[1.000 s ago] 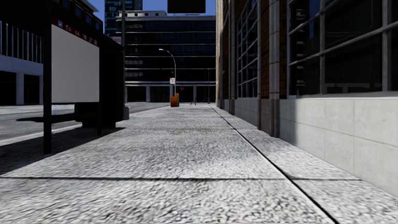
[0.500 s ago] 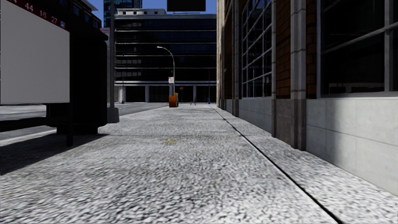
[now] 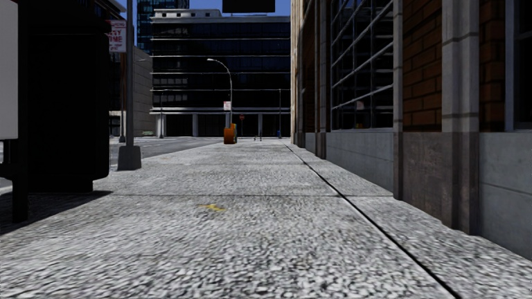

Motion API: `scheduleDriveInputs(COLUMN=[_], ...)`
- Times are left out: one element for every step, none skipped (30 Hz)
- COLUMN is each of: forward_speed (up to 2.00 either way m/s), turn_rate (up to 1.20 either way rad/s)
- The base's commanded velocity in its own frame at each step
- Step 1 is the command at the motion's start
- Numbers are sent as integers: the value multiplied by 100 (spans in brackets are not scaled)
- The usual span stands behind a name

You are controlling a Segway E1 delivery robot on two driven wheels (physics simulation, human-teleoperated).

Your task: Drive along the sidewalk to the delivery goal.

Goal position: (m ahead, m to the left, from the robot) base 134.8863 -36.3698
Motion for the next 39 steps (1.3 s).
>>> scheduleDriveInputs(forward_speed=[200, 200, 200, 200, 200, 200, 200, 200, 200, 200, 200, 200, 200, 200, 200, 200, 200, 200, 200, 200, 200, 200, 200, 200, 200, 200, 200, 200, 200, 200, 200, 200, 200, 200, 200, 200, 200, 200, 200], turn_rate=[0, 0, 0, 0, 0, 0, 0, 0, 0, 0, 0, 0, 0, 0, 0, 0, 0, 0, 0, 0, 0, 0, 0, 0, 0, 0, 0, 0, 0, 0, 0, 0, 0, 0, 0, 0, 0, 0, 0])
